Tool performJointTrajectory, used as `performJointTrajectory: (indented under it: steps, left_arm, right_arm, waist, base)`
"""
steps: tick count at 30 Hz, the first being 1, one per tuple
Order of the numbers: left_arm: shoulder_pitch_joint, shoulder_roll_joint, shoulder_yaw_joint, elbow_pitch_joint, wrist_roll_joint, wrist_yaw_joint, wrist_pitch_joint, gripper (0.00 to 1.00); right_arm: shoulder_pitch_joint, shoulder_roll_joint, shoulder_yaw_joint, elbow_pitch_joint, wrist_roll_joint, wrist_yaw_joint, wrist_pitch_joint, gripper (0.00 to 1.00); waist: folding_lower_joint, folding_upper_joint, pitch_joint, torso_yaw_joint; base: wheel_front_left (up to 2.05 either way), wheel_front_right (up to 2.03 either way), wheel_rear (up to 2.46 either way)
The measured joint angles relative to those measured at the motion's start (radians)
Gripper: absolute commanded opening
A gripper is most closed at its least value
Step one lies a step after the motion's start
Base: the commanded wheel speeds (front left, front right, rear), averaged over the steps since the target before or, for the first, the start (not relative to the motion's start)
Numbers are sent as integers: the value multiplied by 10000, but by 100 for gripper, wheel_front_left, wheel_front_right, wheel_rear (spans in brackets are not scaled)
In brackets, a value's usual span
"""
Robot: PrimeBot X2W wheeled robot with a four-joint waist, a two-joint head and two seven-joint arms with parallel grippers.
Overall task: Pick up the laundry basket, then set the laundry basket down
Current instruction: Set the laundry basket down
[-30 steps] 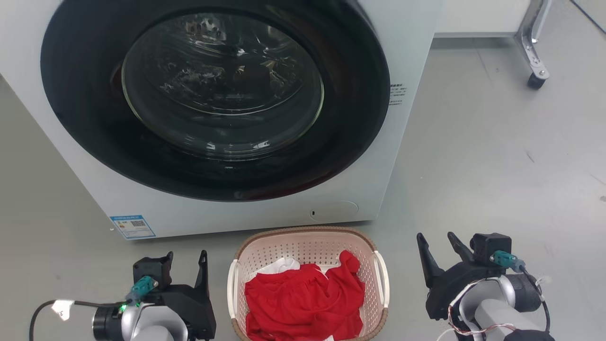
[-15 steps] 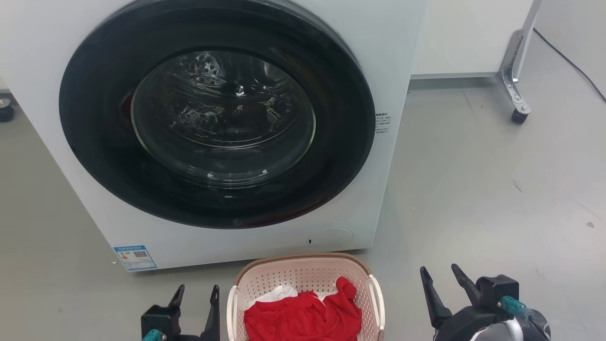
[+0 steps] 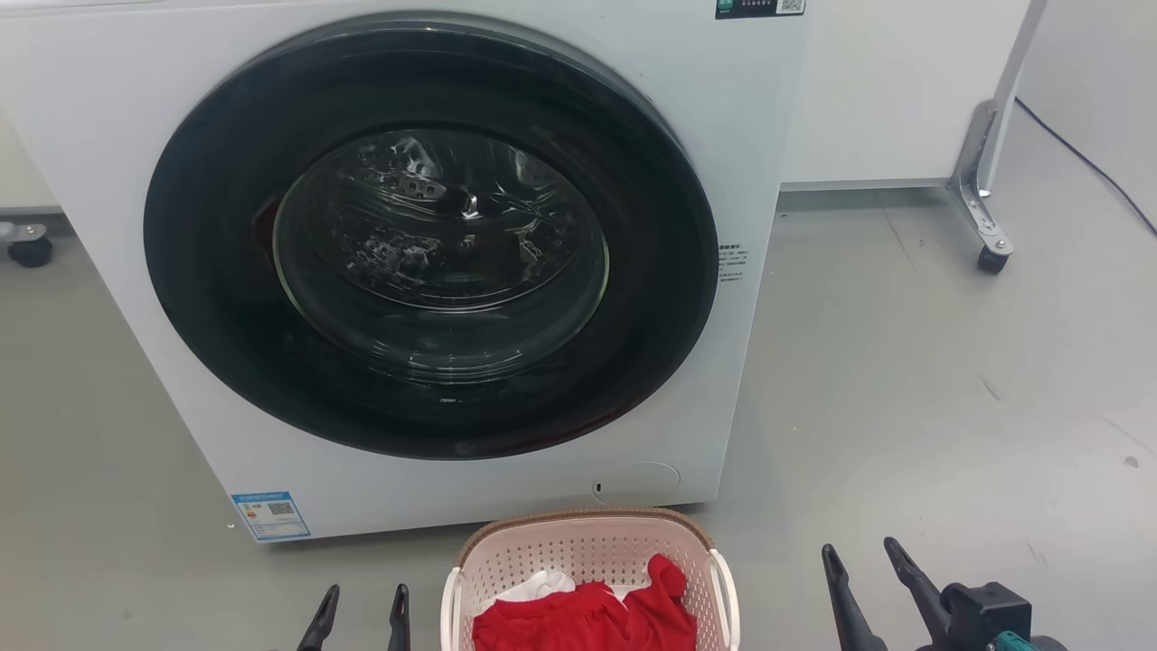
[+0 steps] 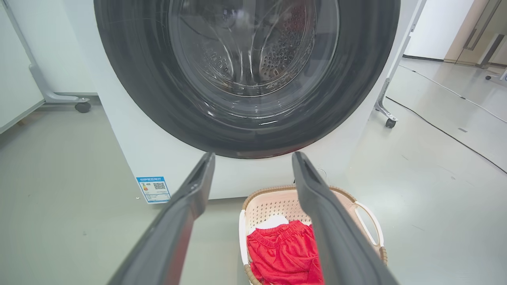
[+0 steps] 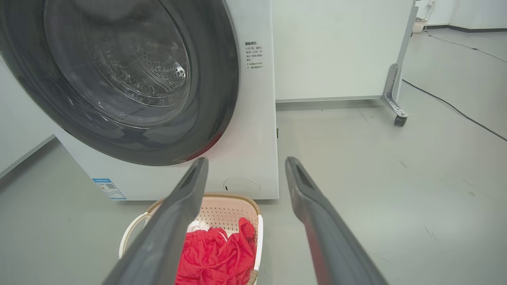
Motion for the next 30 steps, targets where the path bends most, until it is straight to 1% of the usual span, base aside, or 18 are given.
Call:
performJointTrajectory:
  steps: [4, 7, 9, 19, 30]
  left_arm:
    - [381, -12, 236, -514, 234, 2, 0, 100]
    - [608, -121, 522, -732, 364, 2, 0, 100]
    - [814, -205, 754, -940, 491, 2, 0, 100]
    - [1094, -428, 1139, -1452, 966, 2, 0, 100]
    - [1198, -573, 1396, -1779, 1231, 2, 0, 100]
  right_arm:
    - [438, -27, -276, -571, -259, -2, 0, 100]
    - [755, -46, -525, -911, -395, -10, 0, 100]
    - [1062, -44, -932, -1097, -571, -12, 0, 100]
    - [1676, 134, -1674, -1578, -1126, -13, 0, 100]
    - [1908, 430, -2082, -2031, -1626, -13, 0, 100]
  waist:
    - [0, 1, -22, 11]
    - [0, 0, -29, 2]
    - [0, 0, -22, -14]
    - [1, 0, 56, -29]
    - [1, 0, 130, -15]
  base:
    - [0, 0, 0]
    - [0, 0, 0]
    - [0, 0, 0]
    - [0, 0, 0]
    - [0, 0, 0]
